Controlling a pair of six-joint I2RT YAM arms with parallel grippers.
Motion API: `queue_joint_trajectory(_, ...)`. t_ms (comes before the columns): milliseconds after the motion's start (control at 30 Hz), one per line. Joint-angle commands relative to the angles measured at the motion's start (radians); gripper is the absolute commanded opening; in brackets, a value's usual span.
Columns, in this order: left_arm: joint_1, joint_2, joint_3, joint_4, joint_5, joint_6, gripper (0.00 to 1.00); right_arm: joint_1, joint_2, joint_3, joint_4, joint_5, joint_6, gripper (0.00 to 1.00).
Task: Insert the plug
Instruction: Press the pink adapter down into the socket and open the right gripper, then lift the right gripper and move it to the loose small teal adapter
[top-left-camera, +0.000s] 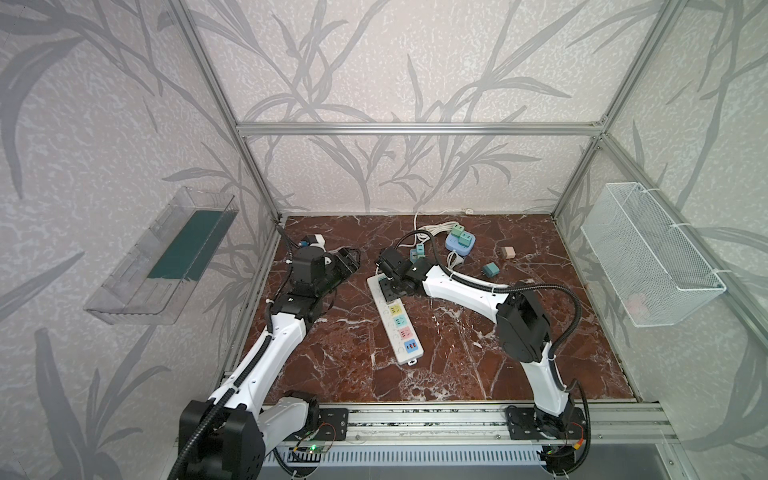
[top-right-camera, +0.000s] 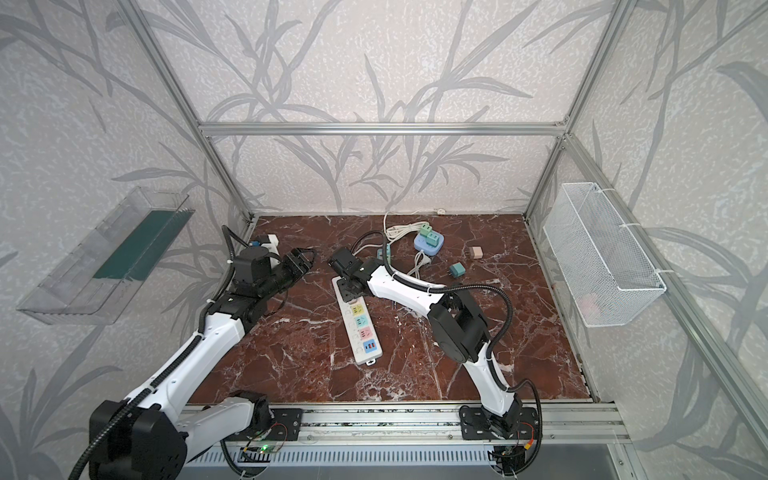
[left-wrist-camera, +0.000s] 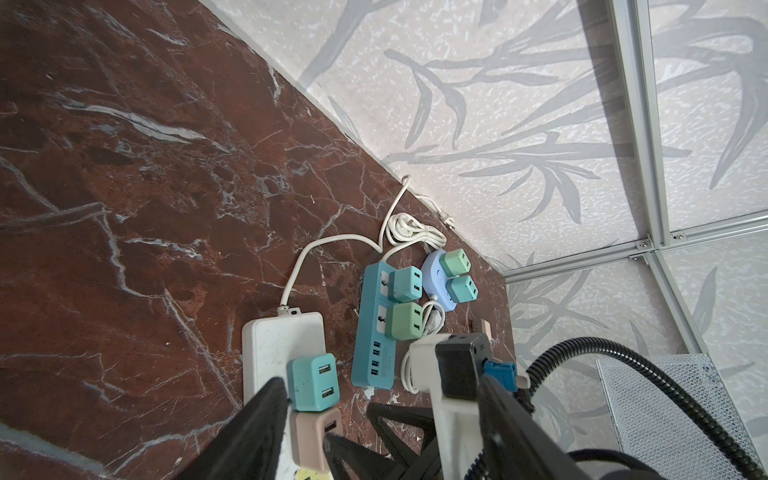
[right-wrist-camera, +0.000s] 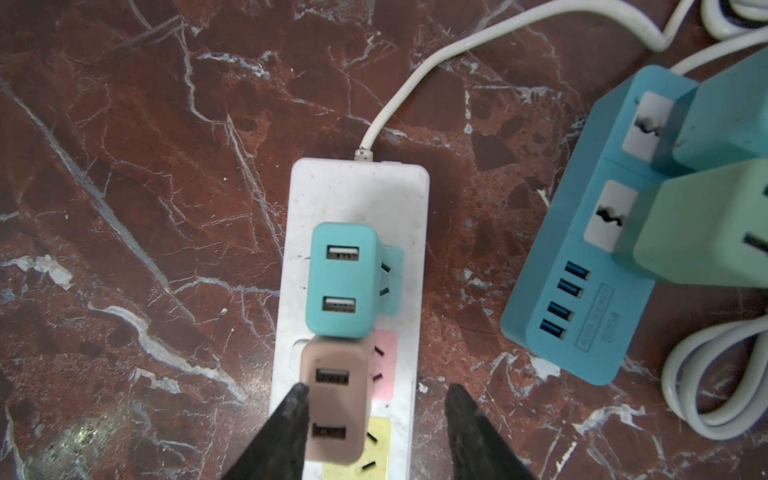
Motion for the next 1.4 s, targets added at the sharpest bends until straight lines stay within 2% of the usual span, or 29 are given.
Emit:
queue_joint_trajectory(0, 0.009, 0.005, -0.011, 0.022, 0.011, -0.015, 0.73, -0.010, -0.029, 0.017, -0.006, 0.009, -0.021, 0.53)
queue_joint_trajectory(200, 0.014, 0.008, -0.017, 0.039, 0.026, -0.024, 0.73, -0.022, 0.015, 0.002, -0.016, 0.017, -0.057, 0.53)
queue_joint_trajectory(333, 0.017, 0.005, -0.022, 0.050, 0.034, -0.032, 0.73, -0.022, 0.017, -0.057, 0.002, -0.031, -0.047, 0.51)
queue_joint_trajectory(733, 0.026, -0.007, -0.036, 0.121, 0.083, -0.050, 0.73, -0.020, 0.001, -0.119, -0.019, -0.017, -0.013, 0.50)
queue_joint_trajectory(867, 0.027, -0.022, -0.044, 0.133, 0.083, -0.046, 0.73, -0.021, -0.018, -0.092, -0.031, -0.028, -0.010, 0.50)
queue_joint_trajectory(1100, 0.028, -0.022, -0.051, 0.171, 0.114, -0.055, 0.74, -0.029, -0.074, 0.004, -0.036, -0.061, 0.006, 0.57)
queue_joint_trajectory(1267, 0.028, -0.015, -0.054, 0.193, 0.138, -0.068, 0.74, -0.026, -0.152, 0.008, -0.034, 0.036, -0.011, 0.59)
queue_joint_trajectory(1367, 0.027, -0.004, -0.057, 0.214, 0.164, -0.077, 0.74, -0.028, -0.243, -0.103, 0.037, 0.155, -0.010, 0.60)
